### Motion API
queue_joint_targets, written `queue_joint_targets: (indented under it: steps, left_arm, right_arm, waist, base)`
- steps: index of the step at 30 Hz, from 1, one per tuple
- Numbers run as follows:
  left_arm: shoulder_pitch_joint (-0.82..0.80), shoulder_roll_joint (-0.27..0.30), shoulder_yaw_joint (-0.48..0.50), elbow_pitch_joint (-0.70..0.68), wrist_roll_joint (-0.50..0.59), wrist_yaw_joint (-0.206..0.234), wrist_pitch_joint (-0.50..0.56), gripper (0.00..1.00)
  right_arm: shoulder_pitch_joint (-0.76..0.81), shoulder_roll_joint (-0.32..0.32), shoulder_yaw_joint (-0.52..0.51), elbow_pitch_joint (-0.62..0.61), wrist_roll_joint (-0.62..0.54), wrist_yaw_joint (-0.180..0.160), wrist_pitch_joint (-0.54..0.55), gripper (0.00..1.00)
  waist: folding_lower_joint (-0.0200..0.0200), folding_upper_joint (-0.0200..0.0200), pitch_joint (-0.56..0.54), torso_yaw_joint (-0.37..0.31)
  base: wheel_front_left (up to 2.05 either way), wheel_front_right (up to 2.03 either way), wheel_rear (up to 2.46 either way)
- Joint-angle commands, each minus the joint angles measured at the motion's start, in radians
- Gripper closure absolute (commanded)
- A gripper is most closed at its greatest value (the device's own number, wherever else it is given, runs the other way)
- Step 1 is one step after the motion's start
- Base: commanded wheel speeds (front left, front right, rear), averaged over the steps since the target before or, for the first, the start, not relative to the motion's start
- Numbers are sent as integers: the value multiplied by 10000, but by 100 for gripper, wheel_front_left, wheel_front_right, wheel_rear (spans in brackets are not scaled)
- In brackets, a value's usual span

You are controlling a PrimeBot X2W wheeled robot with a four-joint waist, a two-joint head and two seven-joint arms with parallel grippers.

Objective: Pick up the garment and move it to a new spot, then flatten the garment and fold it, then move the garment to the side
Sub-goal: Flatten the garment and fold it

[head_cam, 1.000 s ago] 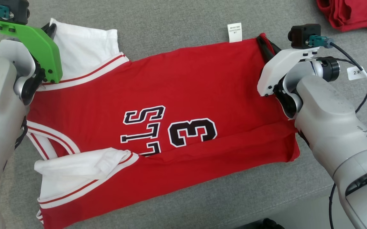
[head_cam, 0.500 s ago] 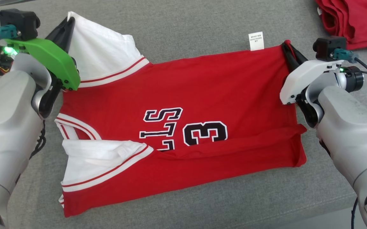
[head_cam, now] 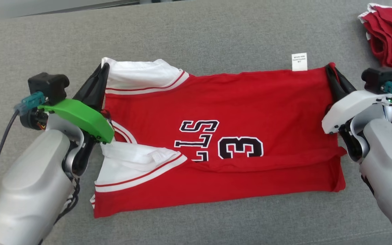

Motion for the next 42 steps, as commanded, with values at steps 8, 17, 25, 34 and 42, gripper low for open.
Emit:
queue_joint_targets:
  steps: [8, 17, 25, 34, 42]
  left_arm:
    - [2931, -216, 1595, -2591, 960, 837, -38, 100]
    - [5541, -784, 2613, -3959, 1543, 1219, -40, 100]
    - [6739, -1150, 3261, -3959, 1953, 1222, -43, 0]
    - [7081, -1718, 4641, -4284, 3044, 941, -43, 0]
    - [7514, -2756, 6929, -5184, 5583, 782, -42, 0]
  right_arm:
    - [1867, -101, -1469, -1478, -794, -21, -29, 100]
    - [3895, 227, -2866, -3373, -1221, -21, -29, 100]
    - [5132, 470, -3267, -4255, -1097, -21, -30, 0]
    - [5478, 431, -3419, -4832, -967, -20, -30, 0]
    - [5244, 485, -3319, -3794, -620, -18, -30, 0]
  waist:
    - [1, 0, -550, 553]
    - [1, 0, -823, 746]
    - [1, 0, -1036, 705]
    - [1, 0, -1218, 600]
    - [1, 0, -1242, 755]
  base:
    - [0, 0, 0]
    - [0, 0, 0]
    - [0, 0, 0]
    - [0, 0, 0]
    - [0, 0, 0]
